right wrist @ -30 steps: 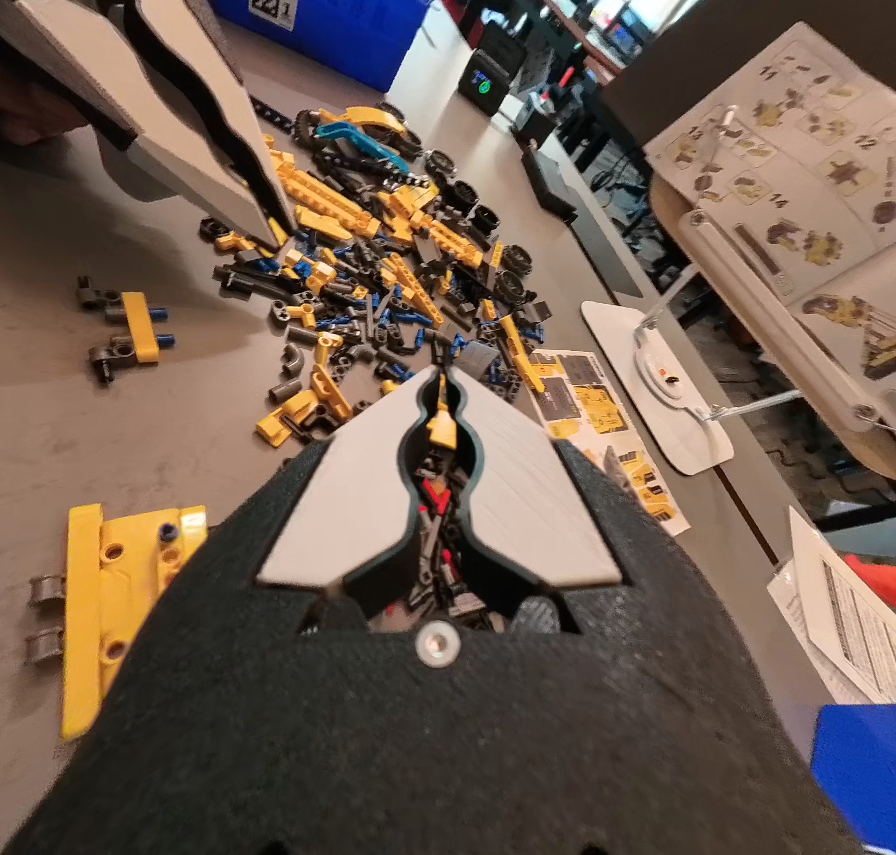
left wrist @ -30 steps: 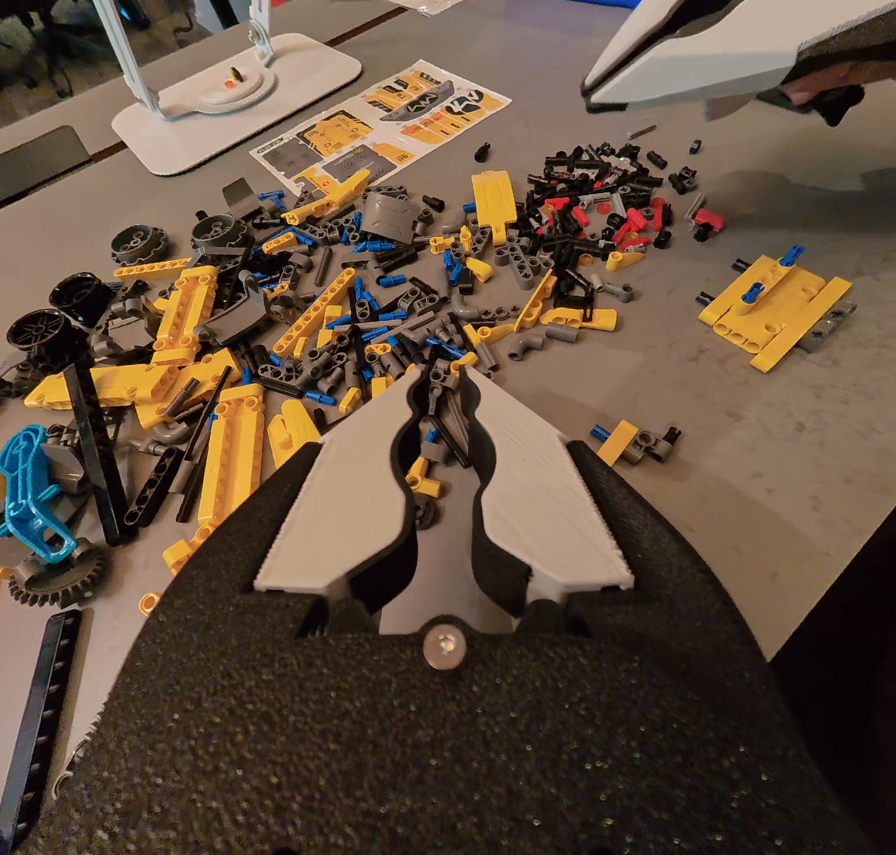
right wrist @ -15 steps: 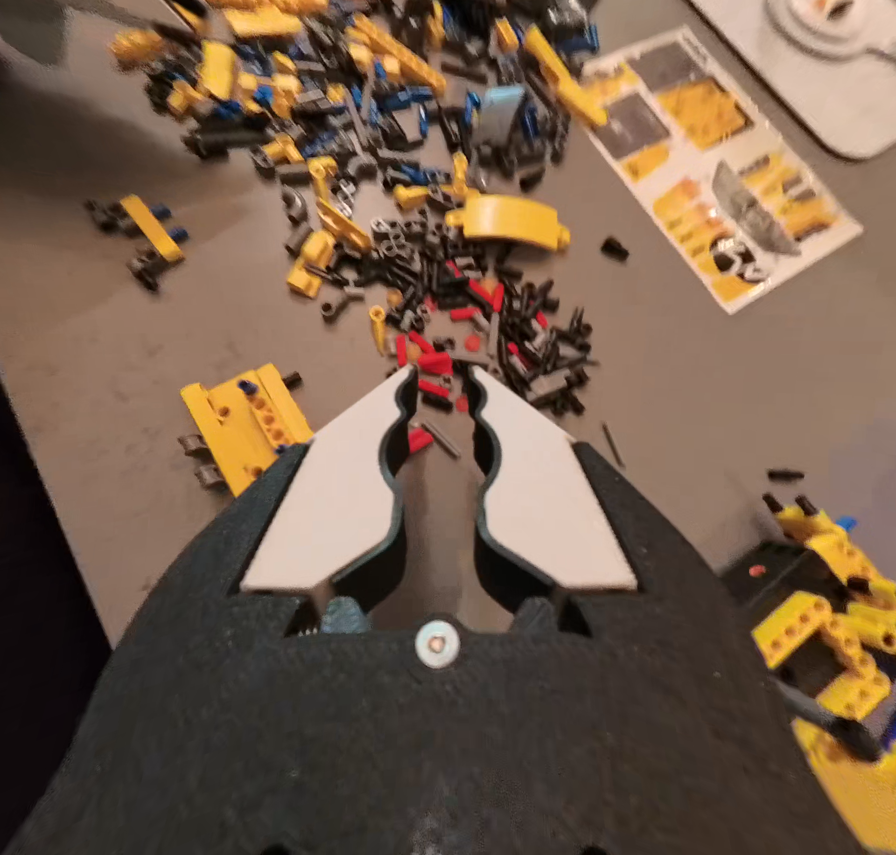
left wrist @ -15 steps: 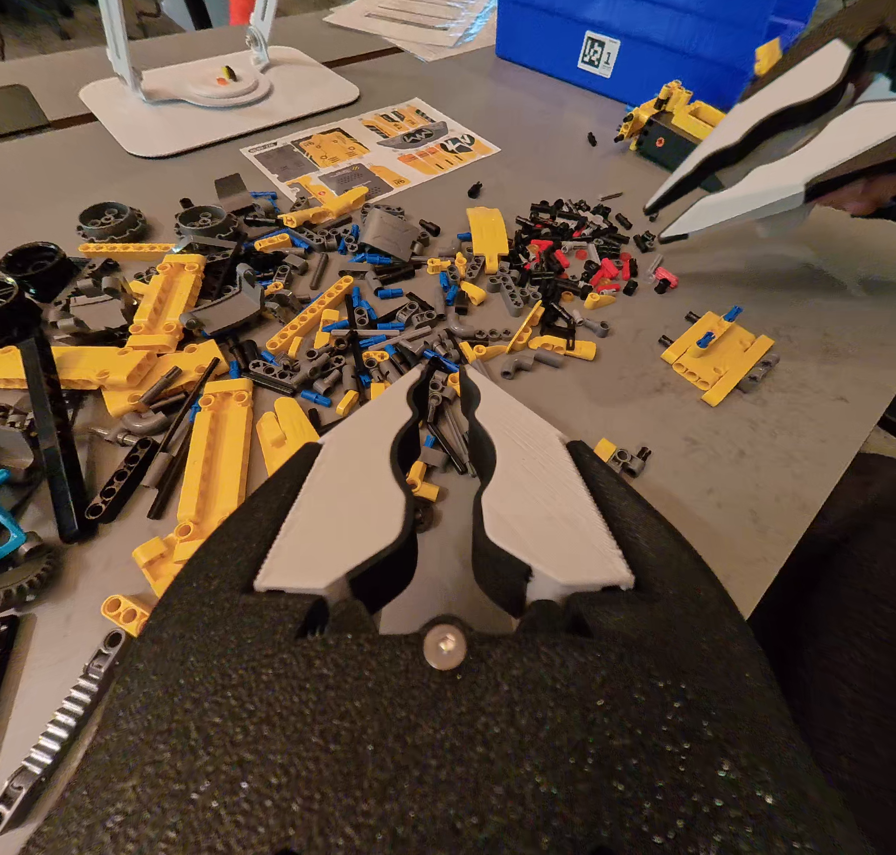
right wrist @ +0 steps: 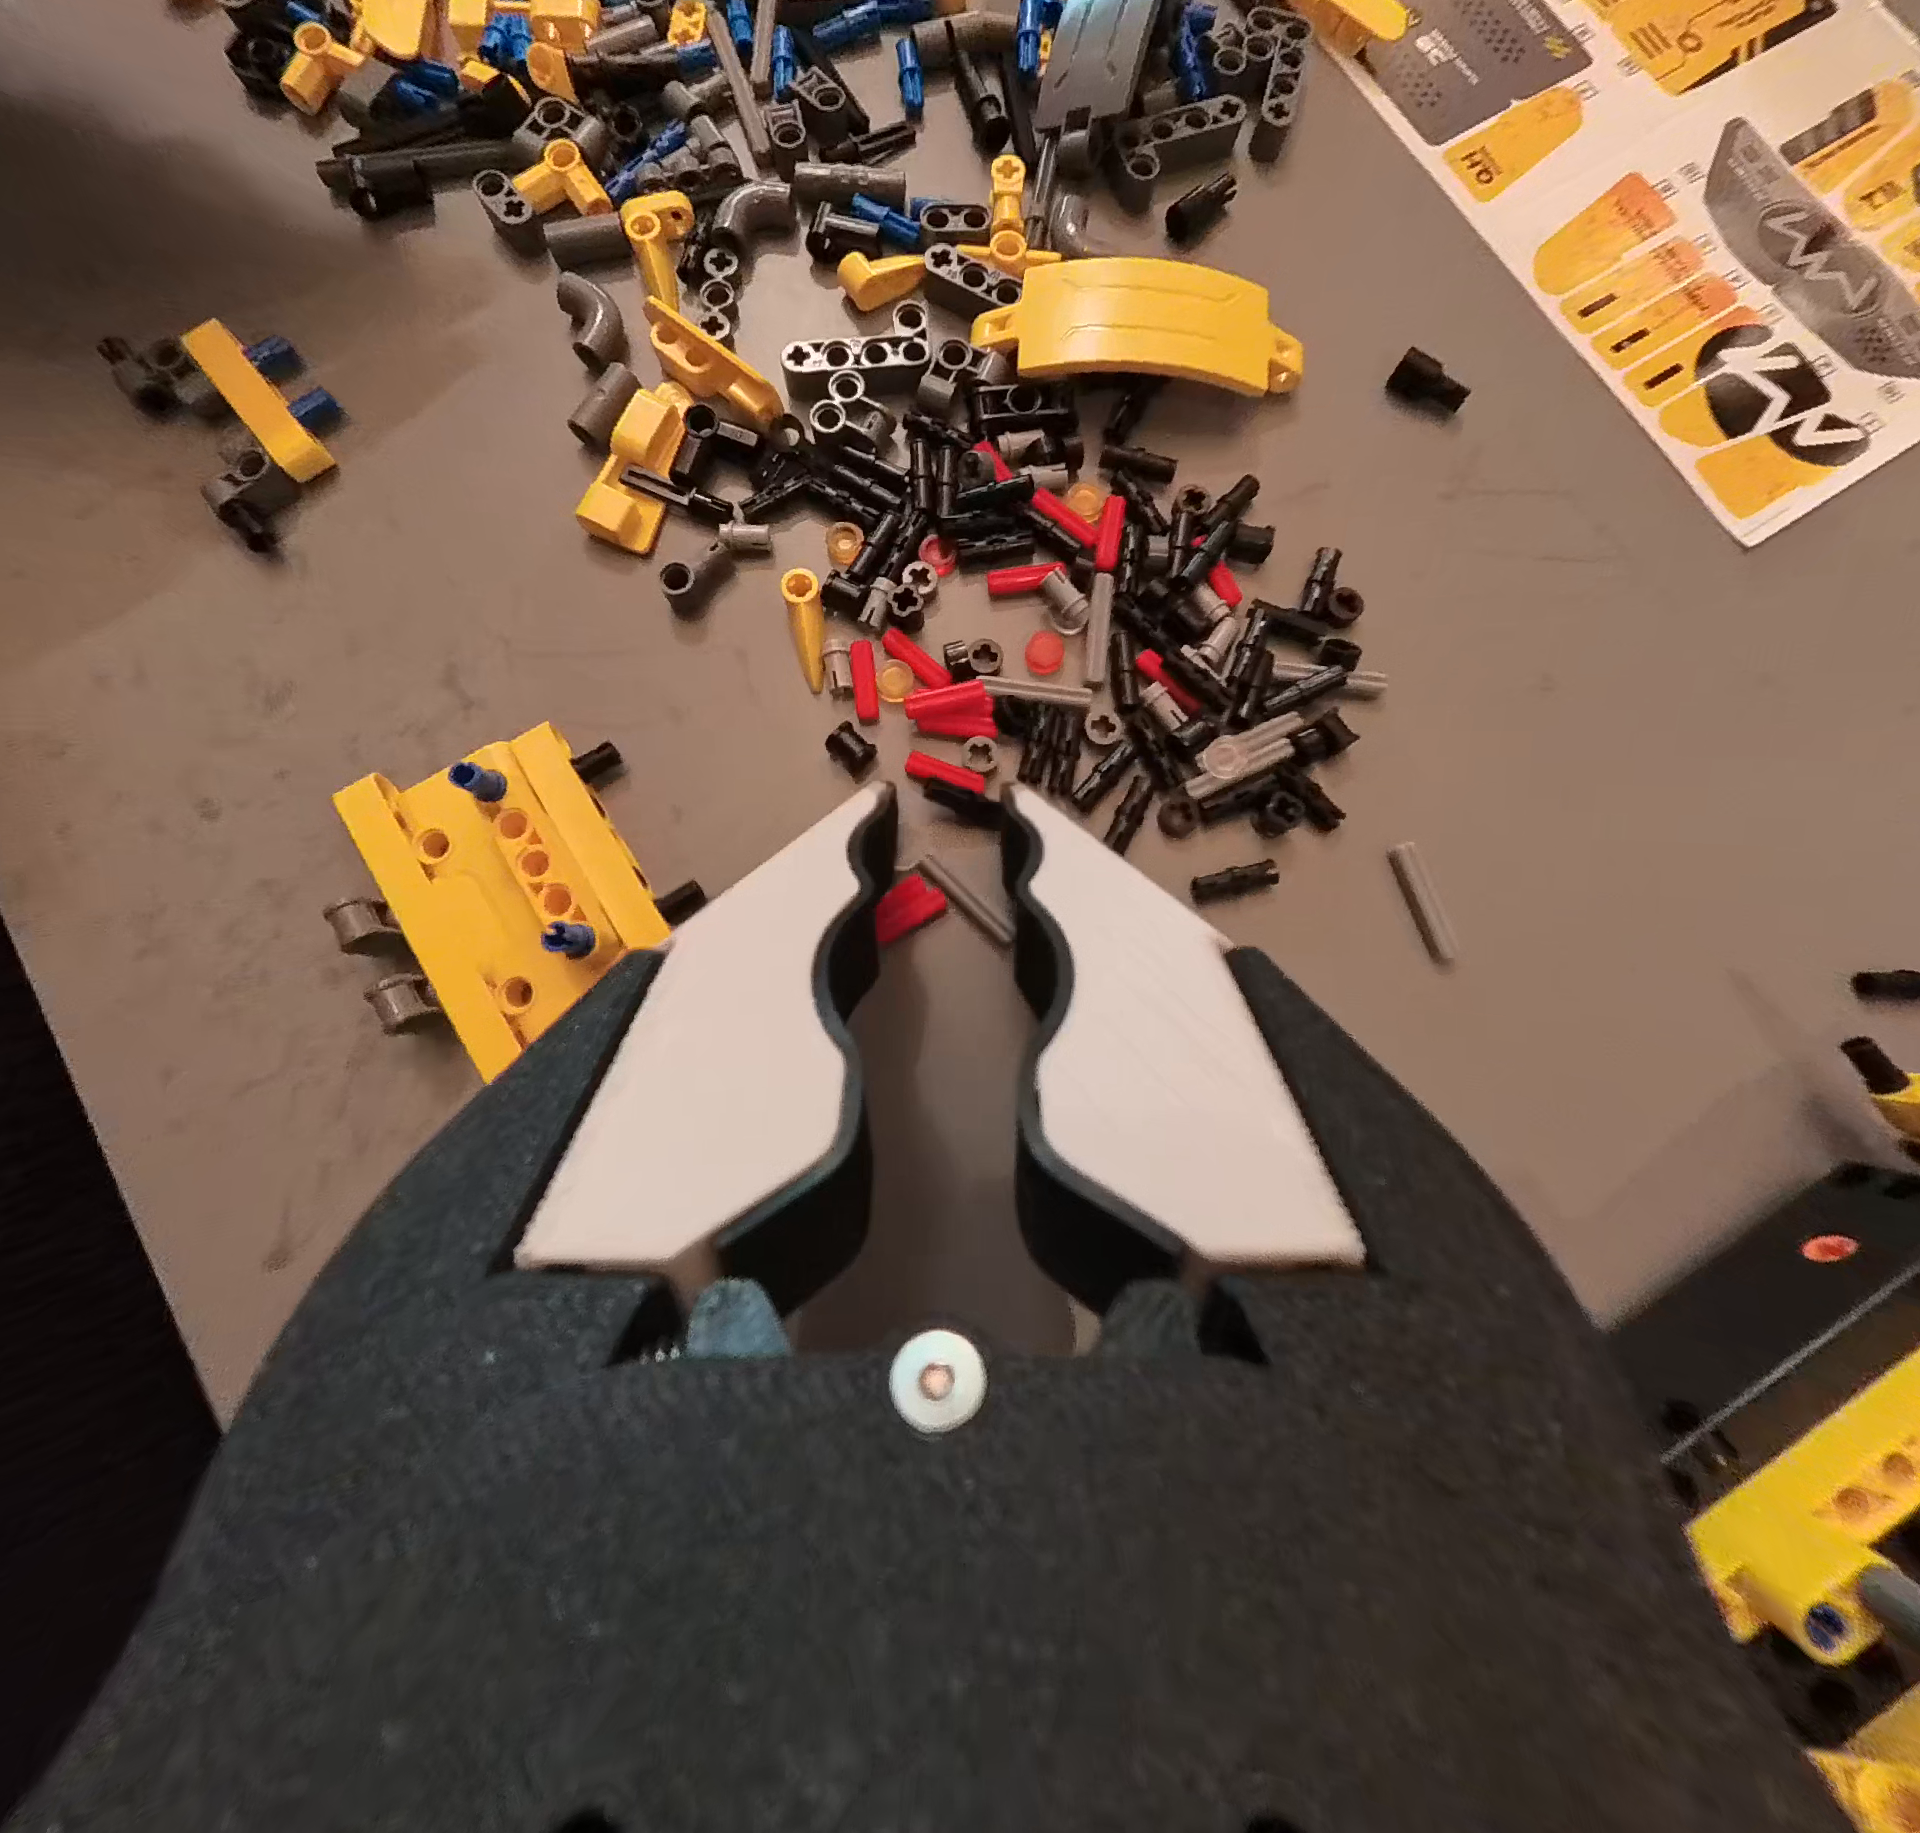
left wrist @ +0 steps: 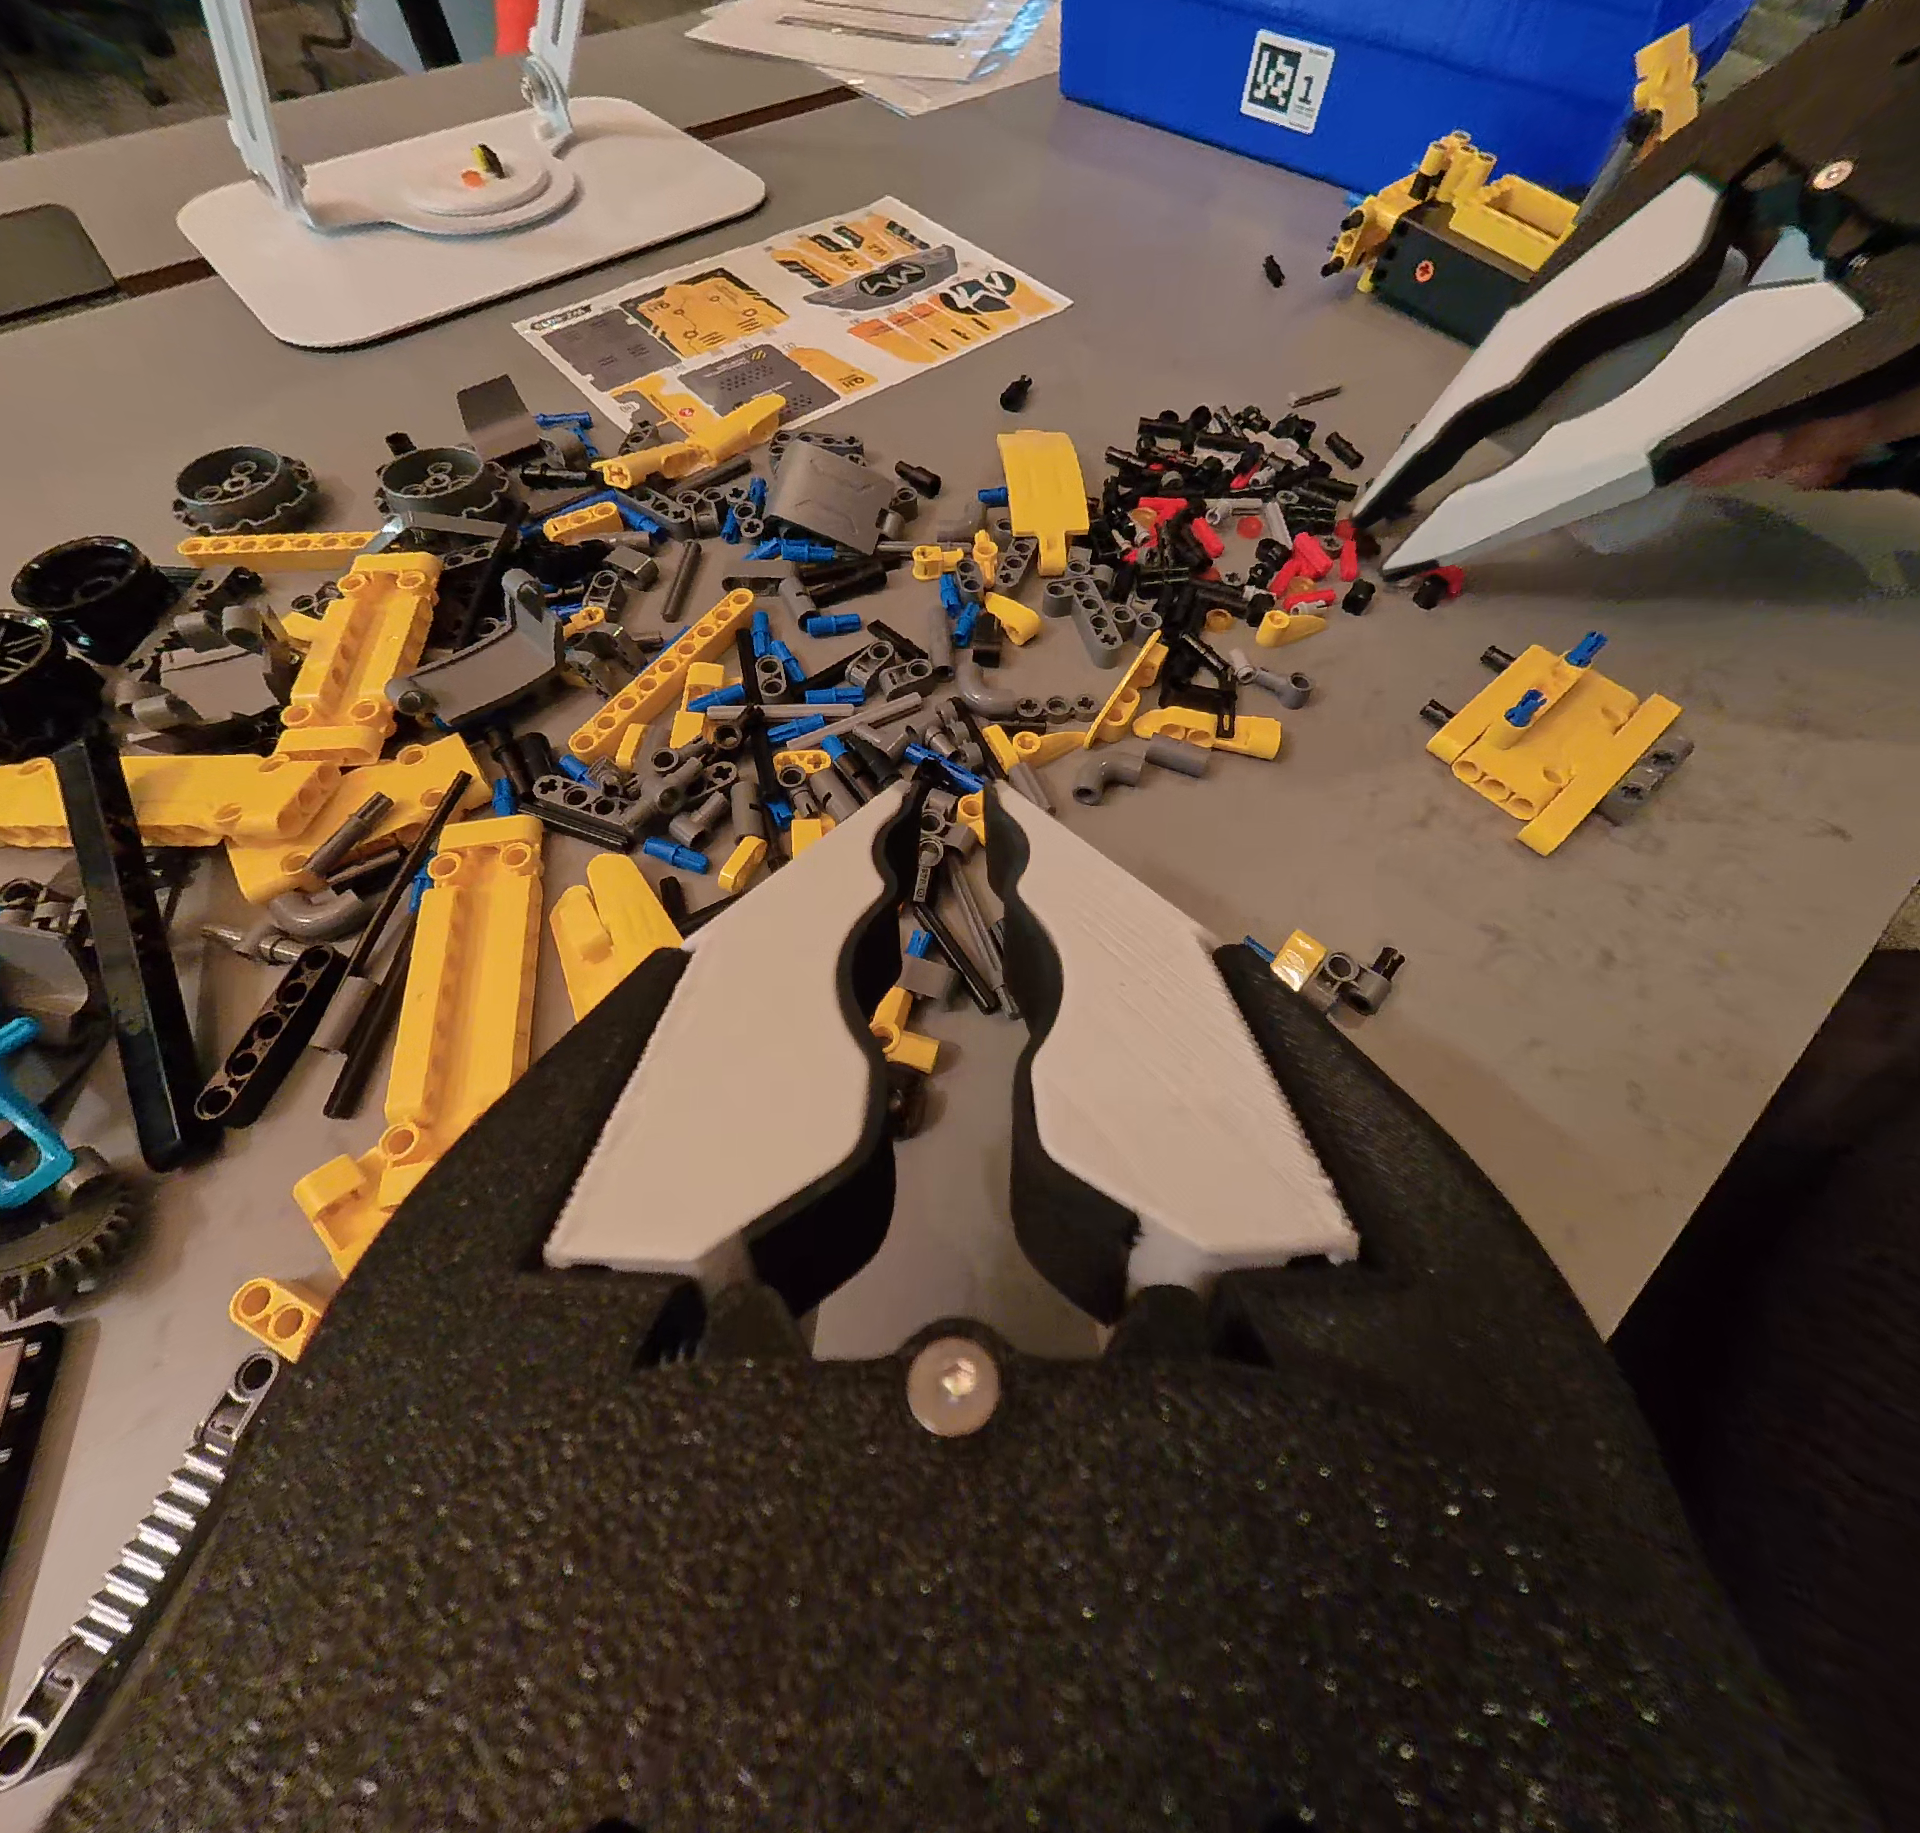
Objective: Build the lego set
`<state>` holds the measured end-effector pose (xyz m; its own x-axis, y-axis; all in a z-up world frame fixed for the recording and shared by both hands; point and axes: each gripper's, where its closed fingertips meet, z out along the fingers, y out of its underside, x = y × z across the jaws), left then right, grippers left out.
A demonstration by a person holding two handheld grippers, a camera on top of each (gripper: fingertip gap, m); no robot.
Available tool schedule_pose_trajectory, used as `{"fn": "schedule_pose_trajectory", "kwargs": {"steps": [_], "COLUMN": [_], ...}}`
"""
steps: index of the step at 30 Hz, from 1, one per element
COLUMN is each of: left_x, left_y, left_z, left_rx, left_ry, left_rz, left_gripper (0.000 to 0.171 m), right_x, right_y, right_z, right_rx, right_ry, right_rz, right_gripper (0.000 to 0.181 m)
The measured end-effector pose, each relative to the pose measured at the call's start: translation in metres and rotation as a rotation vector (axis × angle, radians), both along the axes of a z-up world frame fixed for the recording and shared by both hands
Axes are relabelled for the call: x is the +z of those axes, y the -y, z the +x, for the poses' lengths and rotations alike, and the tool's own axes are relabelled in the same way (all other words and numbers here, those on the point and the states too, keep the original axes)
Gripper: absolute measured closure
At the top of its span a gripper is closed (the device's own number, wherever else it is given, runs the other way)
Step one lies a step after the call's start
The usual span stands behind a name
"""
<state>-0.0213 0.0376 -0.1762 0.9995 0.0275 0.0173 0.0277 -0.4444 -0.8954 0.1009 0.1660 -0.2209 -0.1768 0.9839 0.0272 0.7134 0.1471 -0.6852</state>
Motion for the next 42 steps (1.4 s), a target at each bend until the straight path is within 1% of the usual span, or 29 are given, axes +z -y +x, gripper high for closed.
{"fn": "schedule_pose_trajectory", "kwargs": {"steps": [6,10,16,18,21,24,26,29,32,34,37,42], "left_x": [-0.004,-0.005,-0.006,-0.005,-0.005,-0.004,-0.004,-0.003,-0.004,-0.004,-0.004,-0.002], "left_y": [-0.001,-0.001,-0.001,-0.001,-0.001,-0.001,-0.001,-0.001,-0.001,-0.001,-0.001,0.0], "left_z": [0.001,0.001,0.001,0.001,0.001,0.001,0.001,0.002,0.002,0.002,0.002,0.002], "left_rx": [0.0,0.0,-0.002,-0.003,-0.004,-0.007,-0.008,-0.007,-0.007,-0.007,-0.007,-0.007], "left_ry": [-0.013,-0.027,-0.023,-0.021,-0.018,-0.013,-0.013,-0.022,-0.027,-0.029,-0.026,-0.021], "left_rz": [-0.028,-0.035,-0.036,-0.034,-0.029,-0.026,-0.025,-0.022,-0.025,-0.025,-0.022,-0.011], "left_gripper": [0.161,0.162,0.162,0.162,0.162,0.162,0.162,0.162,0.162,0.162,0.162,0.162], "right_x": [-0.001,-0.001,0.0,0.007,0.026,0.042,0.042,0.031,0.015,0.007,0.003,0.002], "right_y": [-0.002,-0.006,-0.004,-0.004,0.005,0.028,0.048,0.074,0.099,0.109,0.118,0.126], "right_z": [-0.001,-0.002,-0.004,-0.005,-0.01,-0.015,-0.019,-0.028,-0.036,-0.041,-0.048,-0.05], "right_rx": [0.0,-0.006,0.015,0.018,0.04,0.142,0.225,0.337,0.44,0.498,0.565,0.62], "right_ry": [0.005,0.0,-0.01,-0.041,-0.129,-0.204,-0.208,-0.159,-0.065,-0.012,0.015,0.052], "right_rz": [-0.016,0.016,0.019,0.011,-0.049,-0.082,-0.046,0.064,0.094,0.103,0.113,0.09], "right_gripper": [0.163,0.175,0.176,0.176,0.176,0.176,0.176,0.176,0.175,0.176,0.175,0.175]}}
